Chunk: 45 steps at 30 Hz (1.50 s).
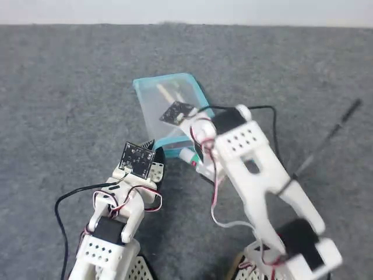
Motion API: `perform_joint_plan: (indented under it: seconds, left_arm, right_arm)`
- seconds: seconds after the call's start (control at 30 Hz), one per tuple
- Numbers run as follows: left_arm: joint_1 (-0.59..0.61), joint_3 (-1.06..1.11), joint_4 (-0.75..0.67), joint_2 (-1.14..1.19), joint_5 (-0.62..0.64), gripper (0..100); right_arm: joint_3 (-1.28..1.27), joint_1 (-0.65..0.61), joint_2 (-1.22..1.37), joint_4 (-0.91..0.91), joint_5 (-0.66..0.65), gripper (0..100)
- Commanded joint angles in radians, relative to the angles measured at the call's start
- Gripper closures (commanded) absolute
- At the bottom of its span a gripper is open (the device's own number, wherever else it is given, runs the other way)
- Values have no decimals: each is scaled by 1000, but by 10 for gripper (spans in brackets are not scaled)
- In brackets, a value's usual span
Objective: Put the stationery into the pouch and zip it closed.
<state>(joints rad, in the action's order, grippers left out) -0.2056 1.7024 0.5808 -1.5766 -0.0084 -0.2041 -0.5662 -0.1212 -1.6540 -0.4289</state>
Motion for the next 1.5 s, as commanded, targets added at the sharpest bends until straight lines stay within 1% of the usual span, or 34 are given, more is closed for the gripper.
perform_joint_plan:
  seconds: [0.0, 0.2, 0.37, 0.5, 0.6, 0.67, 0.77, 0.83, 0.97, 1.17, 1.23, 1.37, 1.47]
  left_arm:
    - [-20, -13, -20, -18, -9, 989]
    - [-21, -12, -18, -18, -9, 989]
    - [-21, -12, -17, -18, -9, 989]
    - [-23, -13, -17, -18, -9, 989]
    - [-23, -13, -15, -18, -9, 989]
    - [-23, -13, -15, -18, -9, 989]
    - [-23, -13, -15, -18, -9, 989]
    - [-21, -13, -15, -18, -9, 989]
    - [-12, -13, -15, -18, -9, 989]
    - [-12, -13, -15, -18, -9, 989]
    - [-12, -13, -15, -18, -9, 989]
    - [-12, -16, -15, -18, -9, 989]
    - [18, -33, -15, -18, -9, 989]
  right_arm:
    - [183, -5, 76, -44, 63, 992]
    - [460, -7, 277, -134, 175, 992]
    - [641, -7, 432, -136, 285, 991]
    - [781, -7, 529, -136, 344, 989]
    - [868, -10, 596, -134, 362, 983]
    - [916, -12, 641, -134, 361, 942]
    - [974, -10, 693, -133, 356, 846]
    - [1002, -10, 708, -136, 334, 804]
    - [1011, -5, 687, -139, 321, 796]
    - [988, -5, 544, -143, 281, 796]
    - [925, -5, 475, -142, 278, 796]
    - [724, -4, 311, -128, 227, 796]
    - [537, 22, 160, -58, 215, 796]
